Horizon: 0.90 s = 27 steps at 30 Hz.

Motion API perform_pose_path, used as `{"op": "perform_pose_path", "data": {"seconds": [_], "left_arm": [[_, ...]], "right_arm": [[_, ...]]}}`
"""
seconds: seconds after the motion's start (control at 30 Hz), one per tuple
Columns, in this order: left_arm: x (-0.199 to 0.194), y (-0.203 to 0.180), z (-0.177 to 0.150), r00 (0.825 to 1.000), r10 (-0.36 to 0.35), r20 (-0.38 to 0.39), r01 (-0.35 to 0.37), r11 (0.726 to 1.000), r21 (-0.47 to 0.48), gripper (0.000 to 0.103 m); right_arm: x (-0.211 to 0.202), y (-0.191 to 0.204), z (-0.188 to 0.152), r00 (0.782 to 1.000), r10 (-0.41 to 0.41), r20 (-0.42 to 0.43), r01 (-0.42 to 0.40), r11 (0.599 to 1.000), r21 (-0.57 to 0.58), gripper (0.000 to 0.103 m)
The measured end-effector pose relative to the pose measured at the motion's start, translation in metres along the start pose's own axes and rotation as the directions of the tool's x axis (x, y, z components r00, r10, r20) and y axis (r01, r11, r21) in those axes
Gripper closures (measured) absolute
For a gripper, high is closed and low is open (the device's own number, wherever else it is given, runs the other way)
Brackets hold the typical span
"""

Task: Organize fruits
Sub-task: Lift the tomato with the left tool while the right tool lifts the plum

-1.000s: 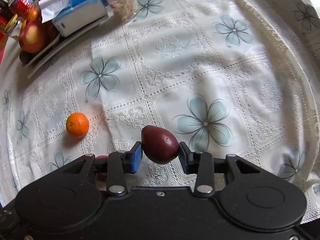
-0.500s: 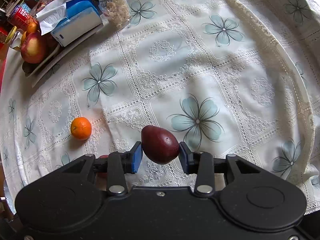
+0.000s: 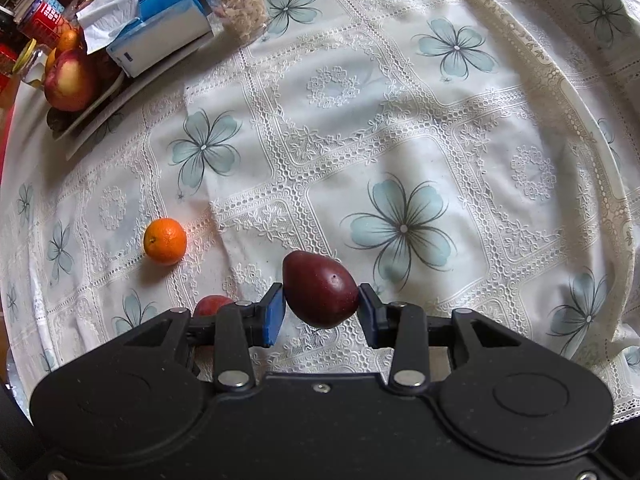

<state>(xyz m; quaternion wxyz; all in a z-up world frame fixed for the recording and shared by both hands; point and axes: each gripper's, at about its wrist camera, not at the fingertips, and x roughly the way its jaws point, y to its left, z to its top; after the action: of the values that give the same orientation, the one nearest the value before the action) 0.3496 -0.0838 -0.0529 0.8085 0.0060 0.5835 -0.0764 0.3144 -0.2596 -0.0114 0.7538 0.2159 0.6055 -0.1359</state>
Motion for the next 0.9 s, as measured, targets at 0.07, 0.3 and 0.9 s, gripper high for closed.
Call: {"op": "perform_pose_path", "data": {"seconds": [0.07, 0.3, 0.9], "left_arm": [[-0.001, 0.002, -0.001, 1.000, -0.002, 0.005, 0.002, 1.000, -0.001, 0.064], [-0.015, 0.006, -0.003, 1.000, 0.000, 0.011, 0.000, 1.000, -0.020, 0.065], [-0.028, 0.021, -0.013, 1.000, -0.011, -0.005, 0.011, 0.999, -0.031, 0.065]], "right_arm": [[0.000, 0.001, -0.001, 1.000, -0.006, 0.001, 0.006, 1.000, -0.004, 0.055], [0.005, 0.003, -0.007, 1.000, -0.020, -0.015, 0.020, 1.000, -0.016, 0.055], [0.024, 0.002, -0.010, 0.993, -0.003, -0.119, 0.000, 1.000, -0.026, 0.055]]}}
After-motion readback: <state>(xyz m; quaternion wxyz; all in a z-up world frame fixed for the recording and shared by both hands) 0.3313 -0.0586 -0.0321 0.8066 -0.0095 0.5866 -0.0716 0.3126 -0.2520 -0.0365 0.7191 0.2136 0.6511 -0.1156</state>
